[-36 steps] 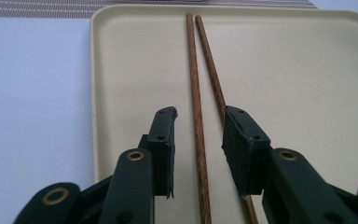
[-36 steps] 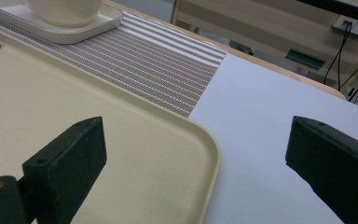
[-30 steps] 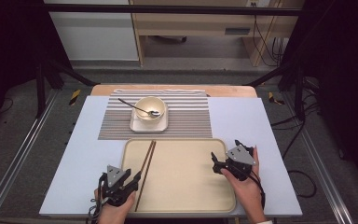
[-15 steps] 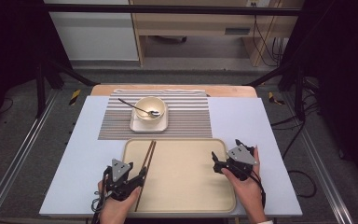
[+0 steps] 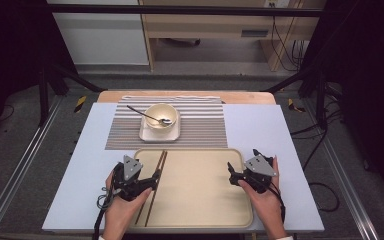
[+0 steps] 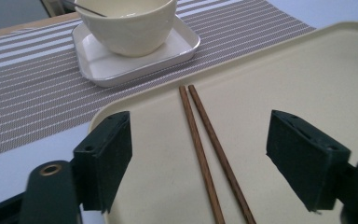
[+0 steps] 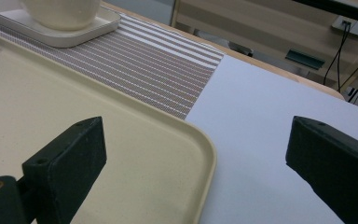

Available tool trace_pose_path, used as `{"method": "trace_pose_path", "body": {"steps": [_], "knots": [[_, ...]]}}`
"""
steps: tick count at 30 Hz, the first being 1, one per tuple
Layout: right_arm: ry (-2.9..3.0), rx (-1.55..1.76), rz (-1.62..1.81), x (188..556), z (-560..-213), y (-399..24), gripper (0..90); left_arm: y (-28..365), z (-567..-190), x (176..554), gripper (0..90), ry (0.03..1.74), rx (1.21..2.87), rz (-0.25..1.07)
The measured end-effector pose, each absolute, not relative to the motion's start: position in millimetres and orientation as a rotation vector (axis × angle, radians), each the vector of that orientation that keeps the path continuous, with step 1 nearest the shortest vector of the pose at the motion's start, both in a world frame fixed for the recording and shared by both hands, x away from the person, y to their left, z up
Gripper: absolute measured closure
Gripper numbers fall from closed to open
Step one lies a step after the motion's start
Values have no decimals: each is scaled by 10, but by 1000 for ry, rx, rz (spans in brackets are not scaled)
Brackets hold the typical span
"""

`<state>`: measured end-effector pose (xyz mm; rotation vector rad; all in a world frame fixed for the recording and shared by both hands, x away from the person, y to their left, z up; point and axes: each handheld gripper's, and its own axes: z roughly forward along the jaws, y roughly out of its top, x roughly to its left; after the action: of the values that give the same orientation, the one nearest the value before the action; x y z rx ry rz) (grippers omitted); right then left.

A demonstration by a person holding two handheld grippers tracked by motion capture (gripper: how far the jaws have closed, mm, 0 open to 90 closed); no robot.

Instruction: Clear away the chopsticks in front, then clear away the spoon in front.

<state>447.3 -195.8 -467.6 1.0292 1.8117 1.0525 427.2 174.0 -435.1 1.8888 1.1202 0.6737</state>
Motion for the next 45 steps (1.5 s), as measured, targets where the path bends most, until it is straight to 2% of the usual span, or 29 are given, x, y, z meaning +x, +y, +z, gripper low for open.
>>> {"method": "trace_pose_path", "body": {"steps": [7,12,17,28,29,36,45], "knots": [[1808,1034,1055,4474,-4674,-1969,50,1795,-4157,4596,142,1066,1890,668],[1803,1038,1060,4472,-4668,-1974,50,1863,-4084,4904,136,1083,1890,670],[1805,1034,1060,4473,-4670,-1973,50,1932,-4168,5152,145,1145,1865,631],[1804,1028,1048,4476,-4673,-1966,52,2105,-4296,5591,160,1174,1863,680],[1805,1028,1047,4475,-4673,-1965,52,2126,-4288,5622,161,1191,1869,715],[1806,1026,1034,4476,-4679,-1959,53,2200,-4283,5903,197,1200,1825,751],[1803,1027,1026,4476,-4682,-1955,60,2281,-4354,6083,326,1238,1723,799]]}}
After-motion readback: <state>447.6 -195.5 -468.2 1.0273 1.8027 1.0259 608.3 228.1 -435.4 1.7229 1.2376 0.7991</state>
